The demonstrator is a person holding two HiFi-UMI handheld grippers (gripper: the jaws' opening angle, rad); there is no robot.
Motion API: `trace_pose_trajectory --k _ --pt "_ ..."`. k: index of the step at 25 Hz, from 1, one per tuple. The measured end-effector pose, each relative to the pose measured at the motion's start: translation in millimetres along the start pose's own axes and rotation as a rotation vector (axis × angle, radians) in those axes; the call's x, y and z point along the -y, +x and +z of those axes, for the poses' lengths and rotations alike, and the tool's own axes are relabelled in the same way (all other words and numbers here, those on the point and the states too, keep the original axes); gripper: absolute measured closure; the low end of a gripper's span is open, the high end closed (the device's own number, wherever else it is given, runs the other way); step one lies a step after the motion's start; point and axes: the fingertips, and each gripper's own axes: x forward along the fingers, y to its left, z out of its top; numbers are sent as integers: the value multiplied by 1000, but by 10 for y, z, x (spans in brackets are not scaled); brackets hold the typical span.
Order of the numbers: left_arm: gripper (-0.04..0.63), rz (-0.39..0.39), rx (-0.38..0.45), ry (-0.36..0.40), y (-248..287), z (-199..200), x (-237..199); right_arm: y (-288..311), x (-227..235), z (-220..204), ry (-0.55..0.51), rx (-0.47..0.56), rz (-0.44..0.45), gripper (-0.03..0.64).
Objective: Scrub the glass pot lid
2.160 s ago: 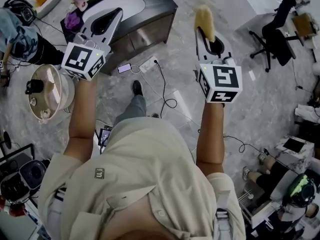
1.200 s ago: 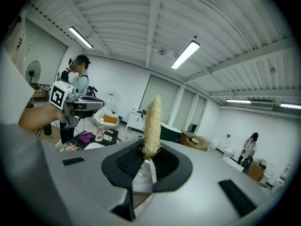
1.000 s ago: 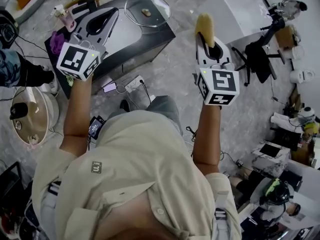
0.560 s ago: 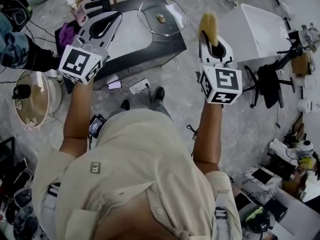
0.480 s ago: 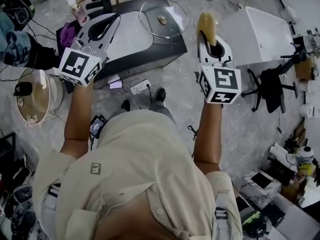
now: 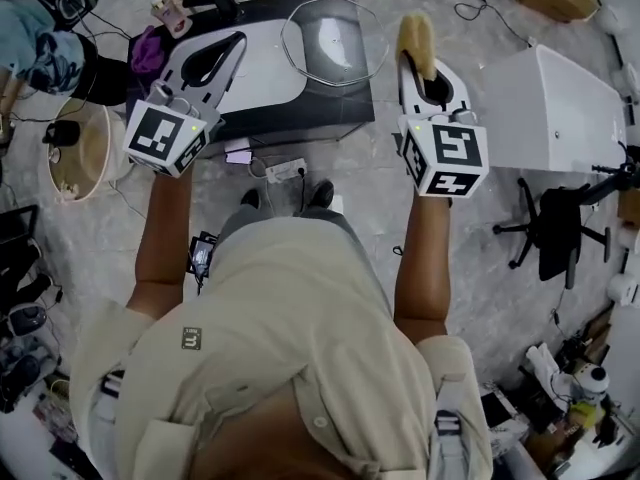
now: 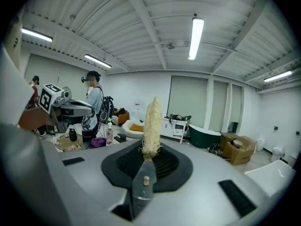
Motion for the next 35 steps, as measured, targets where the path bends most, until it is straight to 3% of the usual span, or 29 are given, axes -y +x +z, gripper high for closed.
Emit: trace_pose_trajectory --k 5,13,24,35 --pt "580 62 -33 5 48 10 147 97 138 -88 10 11 75 568" --pt "580 94 -50 13 84 35 59 272 132 -65 20 17 117 568" --pt "580 -71 -58 -25 685 -284 -109 429 330 -264 28 -90 -6 568" --pt "580 -118 -103 -86 1042 -856 -416 910 444 -563 39 -196 -69 568"
